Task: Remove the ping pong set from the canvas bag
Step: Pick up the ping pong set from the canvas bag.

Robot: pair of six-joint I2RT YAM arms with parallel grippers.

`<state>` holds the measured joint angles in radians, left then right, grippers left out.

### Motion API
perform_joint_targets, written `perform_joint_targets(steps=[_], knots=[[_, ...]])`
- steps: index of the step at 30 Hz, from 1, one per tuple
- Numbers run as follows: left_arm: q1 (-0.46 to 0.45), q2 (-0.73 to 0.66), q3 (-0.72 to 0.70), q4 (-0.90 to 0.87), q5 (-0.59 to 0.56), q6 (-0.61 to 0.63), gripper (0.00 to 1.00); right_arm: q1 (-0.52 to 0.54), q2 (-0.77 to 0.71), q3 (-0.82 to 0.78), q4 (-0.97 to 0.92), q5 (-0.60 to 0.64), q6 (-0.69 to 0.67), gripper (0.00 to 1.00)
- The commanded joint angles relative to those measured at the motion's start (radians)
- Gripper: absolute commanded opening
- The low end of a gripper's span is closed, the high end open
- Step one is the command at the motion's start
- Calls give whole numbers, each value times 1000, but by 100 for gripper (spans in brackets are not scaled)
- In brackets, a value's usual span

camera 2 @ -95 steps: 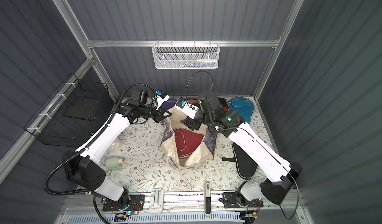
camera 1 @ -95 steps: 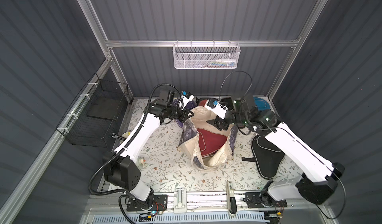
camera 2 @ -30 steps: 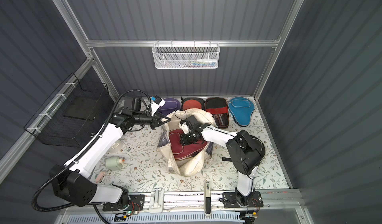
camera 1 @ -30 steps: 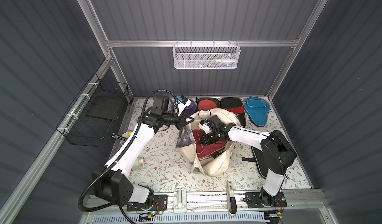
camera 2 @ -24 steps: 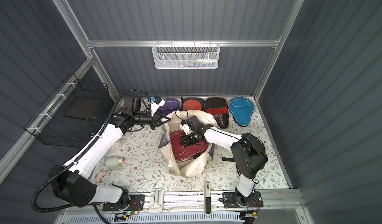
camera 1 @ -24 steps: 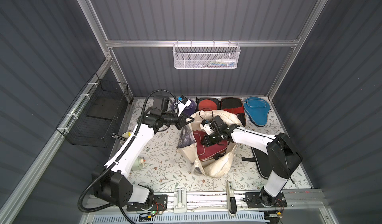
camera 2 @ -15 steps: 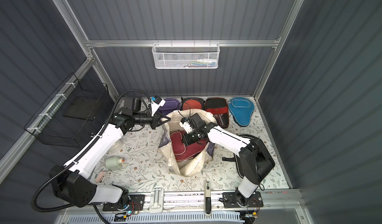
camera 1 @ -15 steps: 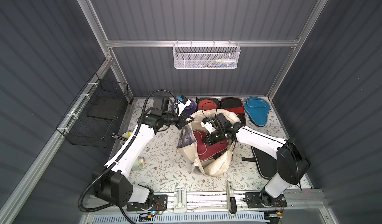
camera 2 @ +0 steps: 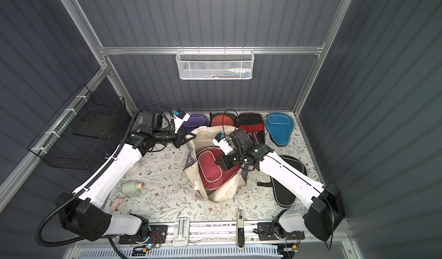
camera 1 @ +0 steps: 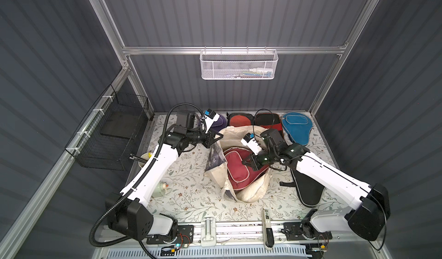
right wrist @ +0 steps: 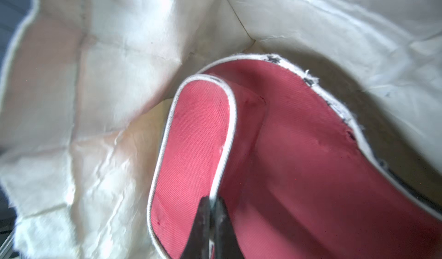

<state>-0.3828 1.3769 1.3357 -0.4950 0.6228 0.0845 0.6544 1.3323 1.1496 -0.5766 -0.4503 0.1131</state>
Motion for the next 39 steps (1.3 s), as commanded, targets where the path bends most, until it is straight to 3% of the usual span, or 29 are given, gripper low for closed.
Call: perform_joint_targets(steps=[1, 15, 21, 30, 39], knots=[[-1, -48, -2, -11, -35, -15, 0, -19, -48, 23, -1, -79, -50, 0], [-2, -91, -20, -82, -44, -65, 0, -141, -157, 59, -7, -163, -65, 0], [-2, -86, -25, -90, -81, -69, 8, -166, -155, 58, 53, -214, -37, 0], [-2, -59, 25, -85, -93, -62, 48, -199, -181, 82, 136, -262, 5, 0], [-2, -41, 159, -69, -84, -59, 67, -205, -184, 140, 163, -287, 6, 0]])
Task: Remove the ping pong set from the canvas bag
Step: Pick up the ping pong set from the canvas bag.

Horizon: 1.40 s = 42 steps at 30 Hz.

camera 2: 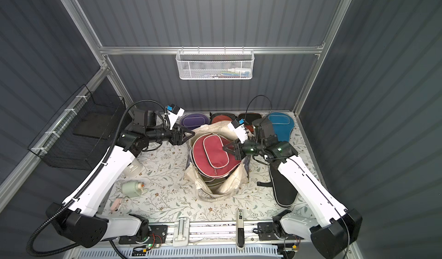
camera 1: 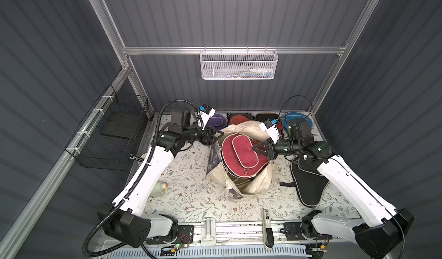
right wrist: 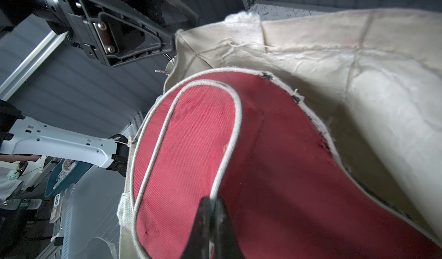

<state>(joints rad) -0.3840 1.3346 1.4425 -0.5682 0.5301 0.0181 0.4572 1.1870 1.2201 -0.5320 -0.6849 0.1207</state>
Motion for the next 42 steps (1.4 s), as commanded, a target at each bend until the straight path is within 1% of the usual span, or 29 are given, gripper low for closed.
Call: perform_joint_targets(steps=[1, 8, 14, 19, 25, 30, 32, 34, 38, 42], knots=[[-1, 5, 57, 7, 14, 4, 68, -8, -39, 78, 120, -52, -1, 0], [-1, 5, 73, 27, 140, -16, 71, -9, -40, 144, 138, -23, -7, 0], [-1, -11, 54, 54, 239, -40, 71, -8, -6, 193, 138, 11, -26, 0], [-1, -7, 41, 64, 313, -62, 71, -8, 23, 197, 184, 34, -18, 0], [-1, 12, 41, 13, 315, -70, 71, -6, 35, 184, 194, 101, -27, 0], [-1, 61, 105, -129, 295, -37, 73, -5, 31, 158, 246, 118, -22, 0], [-1, 77, 115, -158, 280, -37, 73, -3, 26, 147, 273, 112, -14, 0], [-1, 81, 109, -151, 280, -51, 72, -2, 26, 148, 287, 105, -11, 0], [-1, 84, 85, -97, 316, -92, 72, -1, 31, 155, 296, 97, -13, 0], [0, 99, 90, -116, 310, -89, 72, 0, 24, 153, 293, 107, -23, 0]])
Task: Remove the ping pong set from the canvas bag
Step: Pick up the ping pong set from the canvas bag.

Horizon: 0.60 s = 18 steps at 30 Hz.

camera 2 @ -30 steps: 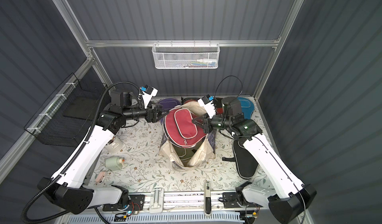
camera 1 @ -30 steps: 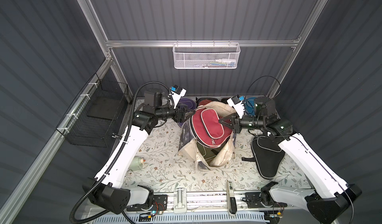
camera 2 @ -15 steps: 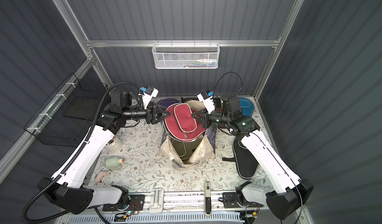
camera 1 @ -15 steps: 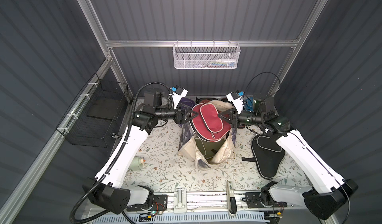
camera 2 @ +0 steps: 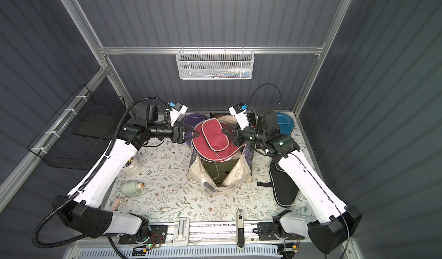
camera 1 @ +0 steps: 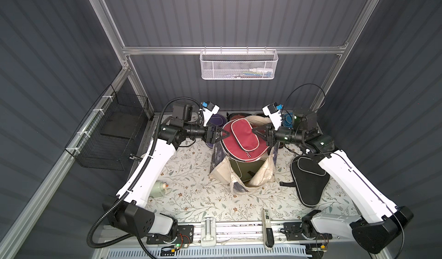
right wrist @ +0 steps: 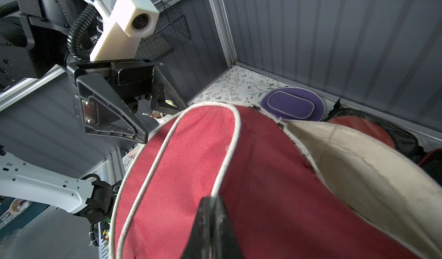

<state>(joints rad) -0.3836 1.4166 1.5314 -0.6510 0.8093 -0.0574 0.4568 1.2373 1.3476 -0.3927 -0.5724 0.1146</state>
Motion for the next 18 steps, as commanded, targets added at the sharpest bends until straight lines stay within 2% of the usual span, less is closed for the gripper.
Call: perform_joint_targets(steps=[1, 14, 18], knots=[[-1, 18, 6, -42, 24, -8, 72, -1, -28, 26, 154, -5, -18, 0], [1, 41, 68, -170, -83, 78, 72, 0, -48, 23, 147, 9, -35, 0], [2, 41, 75, -163, -55, 79, 72, 0, -45, 18, 152, 8, -31, 0]])
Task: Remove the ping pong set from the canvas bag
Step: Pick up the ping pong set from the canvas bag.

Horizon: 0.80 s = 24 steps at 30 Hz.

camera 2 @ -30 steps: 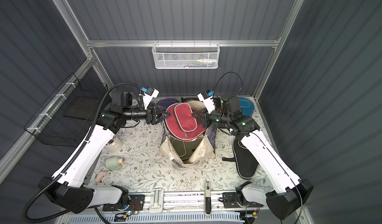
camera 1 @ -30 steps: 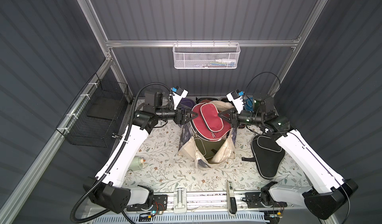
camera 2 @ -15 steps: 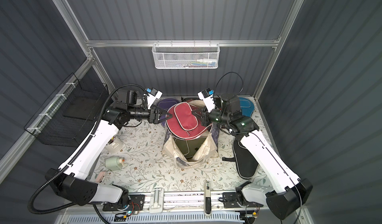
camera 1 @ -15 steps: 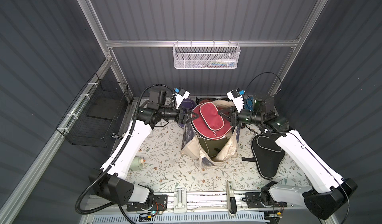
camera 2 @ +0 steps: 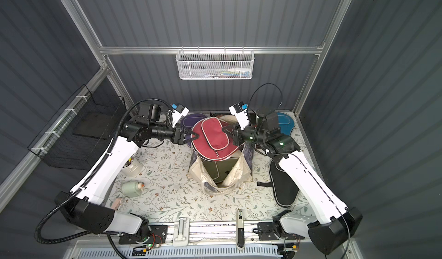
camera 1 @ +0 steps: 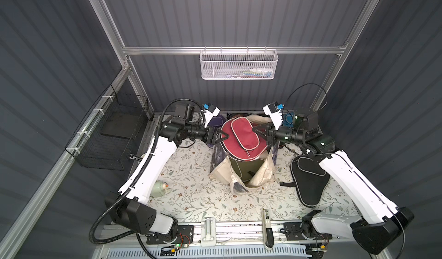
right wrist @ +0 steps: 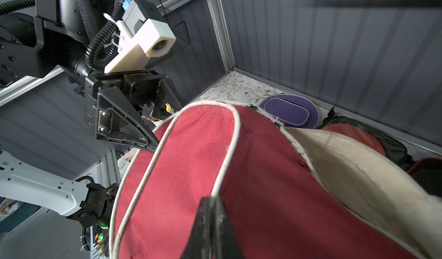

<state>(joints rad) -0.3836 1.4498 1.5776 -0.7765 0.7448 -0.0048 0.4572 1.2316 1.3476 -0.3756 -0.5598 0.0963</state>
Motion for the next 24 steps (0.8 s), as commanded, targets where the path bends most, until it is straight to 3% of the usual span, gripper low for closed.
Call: perform_joint_targets(steps=[1, 6, 10, 19, 21, 22, 24], knots=[[2, 7, 24, -23, 35, 17, 72, 0, -37, 16, 138, -5, -12, 0], [2, 1, -14, 36, 85, -18, 68, 0, -18, 10, 165, -9, 10, 0], [2, -7, -35, 74, 104, -39, 57, 1, 2, 8, 193, -25, 28, 0], [2, -24, -36, 159, 120, -64, 5, 9, 34, 4, 208, -45, 42, 0], [2, -25, -25, 157, 112, -48, 0, 9, 35, 1, 193, -55, 36, 0], [2, -23, -16, 146, 107, -33, 0, 8, 35, 1, 178, -60, 26, 4], [2, -18, 8, 112, 93, 15, 0, 8, 34, 6, 130, -66, -9, 23]])
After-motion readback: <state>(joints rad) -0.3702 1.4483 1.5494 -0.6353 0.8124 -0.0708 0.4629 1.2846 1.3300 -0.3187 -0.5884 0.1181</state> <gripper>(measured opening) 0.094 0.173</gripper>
